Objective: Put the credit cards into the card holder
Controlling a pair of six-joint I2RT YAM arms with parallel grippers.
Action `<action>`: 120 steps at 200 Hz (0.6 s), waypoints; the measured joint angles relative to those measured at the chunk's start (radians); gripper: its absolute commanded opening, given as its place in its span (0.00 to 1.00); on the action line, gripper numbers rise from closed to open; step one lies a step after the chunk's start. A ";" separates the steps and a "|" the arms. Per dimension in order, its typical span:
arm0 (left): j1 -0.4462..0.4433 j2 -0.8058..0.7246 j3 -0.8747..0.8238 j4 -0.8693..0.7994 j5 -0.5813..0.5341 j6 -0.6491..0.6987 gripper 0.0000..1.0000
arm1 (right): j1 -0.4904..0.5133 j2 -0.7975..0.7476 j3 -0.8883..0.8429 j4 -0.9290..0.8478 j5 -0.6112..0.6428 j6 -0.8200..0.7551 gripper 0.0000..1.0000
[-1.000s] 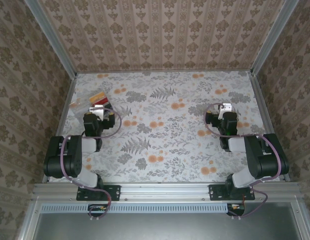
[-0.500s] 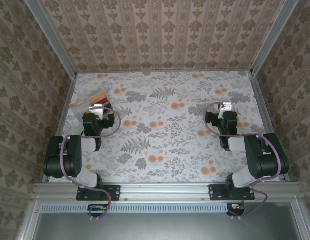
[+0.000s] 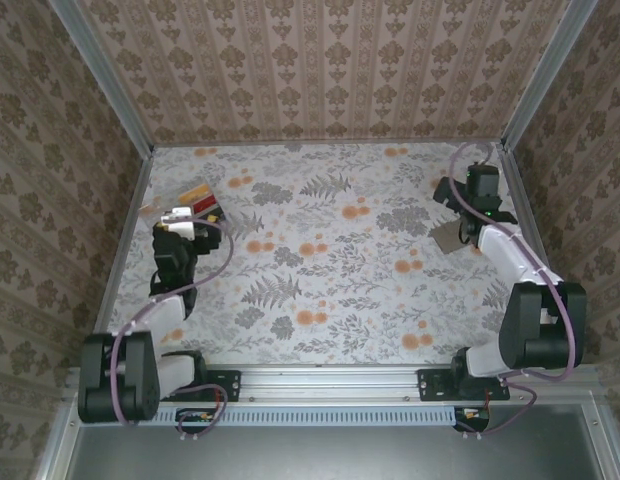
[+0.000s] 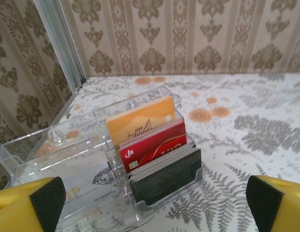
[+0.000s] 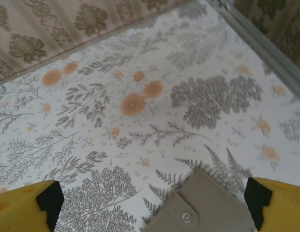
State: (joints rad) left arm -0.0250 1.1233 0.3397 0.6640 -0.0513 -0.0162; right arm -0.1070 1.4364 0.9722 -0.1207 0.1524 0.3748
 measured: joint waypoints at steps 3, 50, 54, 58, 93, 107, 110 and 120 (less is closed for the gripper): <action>0.000 -0.016 0.002 -0.013 0.002 -0.008 1.00 | -0.010 0.003 0.003 -0.013 -0.012 0.005 0.91; -0.001 -0.205 0.014 -0.173 0.029 -0.153 1.00 | -0.090 0.156 0.091 -0.193 -0.182 0.104 0.78; -0.001 -0.216 0.014 -0.186 0.029 -0.170 1.00 | -0.090 0.172 0.105 -0.206 -0.188 0.108 0.78; -0.001 -0.227 0.014 -0.196 0.029 -0.184 1.00 | -0.092 0.190 0.120 -0.219 -0.195 0.109 0.77; 0.000 -0.286 0.035 -0.341 0.023 -0.328 1.00 | -0.097 0.296 0.230 -0.296 -0.234 0.127 0.75; 0.002 -0.288 0.063 -0.409 0.030 -0.369 1.00 | -0.098 0.328 0.260 -0.317 -0.251 0.127 0.73; 0.003 -0.287 0.069 -0.418 0.035 -0.375 1.00 | -0.098 0.335 0.266 -0.322 -0.253 0.127 0.73; 0.007 -0.287 0.089 -0.455 0.058 -0.389 1.00 | -0.098 0.365 0.293 -0.344 -0.265 0.127 0.72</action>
State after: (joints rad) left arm -0.0177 0.8364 0.4290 0.2085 0.0071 -0.4057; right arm -0.2054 1.8015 1.2648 -0.4648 -0.1123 0.5022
